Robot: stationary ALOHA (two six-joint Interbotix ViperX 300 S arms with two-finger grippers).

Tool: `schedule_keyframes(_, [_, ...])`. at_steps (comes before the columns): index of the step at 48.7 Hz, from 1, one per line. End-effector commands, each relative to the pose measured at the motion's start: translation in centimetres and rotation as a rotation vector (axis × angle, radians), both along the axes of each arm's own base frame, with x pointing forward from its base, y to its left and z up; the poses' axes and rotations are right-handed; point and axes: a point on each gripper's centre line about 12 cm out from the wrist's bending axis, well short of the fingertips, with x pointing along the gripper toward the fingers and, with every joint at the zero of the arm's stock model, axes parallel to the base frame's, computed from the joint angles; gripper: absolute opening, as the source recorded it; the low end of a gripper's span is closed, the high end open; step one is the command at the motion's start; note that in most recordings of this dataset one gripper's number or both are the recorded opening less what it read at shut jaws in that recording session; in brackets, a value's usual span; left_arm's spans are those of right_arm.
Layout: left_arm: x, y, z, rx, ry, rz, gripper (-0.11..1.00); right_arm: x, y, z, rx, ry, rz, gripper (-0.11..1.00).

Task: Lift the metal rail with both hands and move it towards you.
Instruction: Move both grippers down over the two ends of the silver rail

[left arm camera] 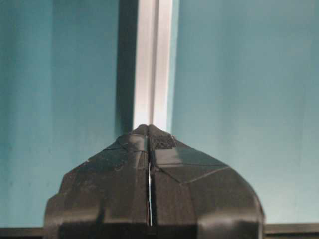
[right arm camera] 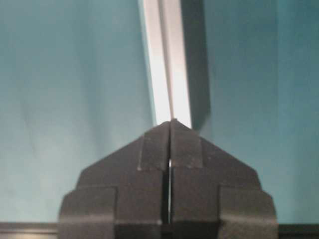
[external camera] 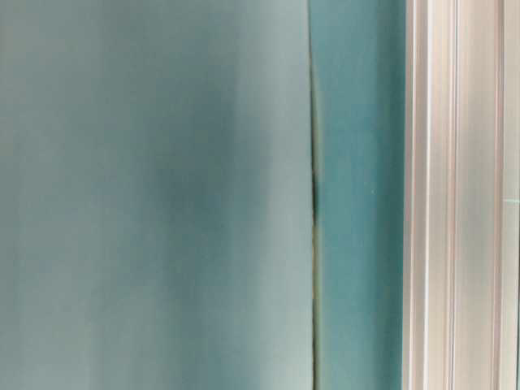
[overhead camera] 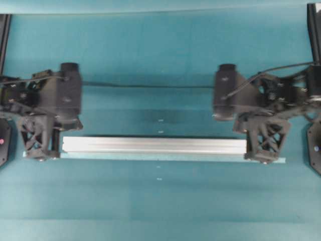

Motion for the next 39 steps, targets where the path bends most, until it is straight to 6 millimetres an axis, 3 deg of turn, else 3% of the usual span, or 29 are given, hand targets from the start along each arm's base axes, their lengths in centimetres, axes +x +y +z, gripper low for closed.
schedule_keyframes(1, [1.0,0.0,0.9,0.004,0.009,-0.005,-0.06,0.2,0.2,0.0,-0.001,0.001,0.011,-0.05])
schedule_keyframes(27, [1.7,0.1,0.0,0.003,0.012,0.001,-0.06,0.3,0.4,-2.2,-0.001,0.033,0.006,0.01])
schedule_keyframes(35, [1.4,0.1,-0.7,0.002,0.029,0.002,-0.06,0.3,0.1,-2.8,-0.001,0.018,-0.007,0.11])
schedule_keyframes(39, [1.3,0.1,-1.0,0.003,0.034,0.001,-0.03,0.3,0.1,-3.1,-0.001,0.009,-0.011,0.25])
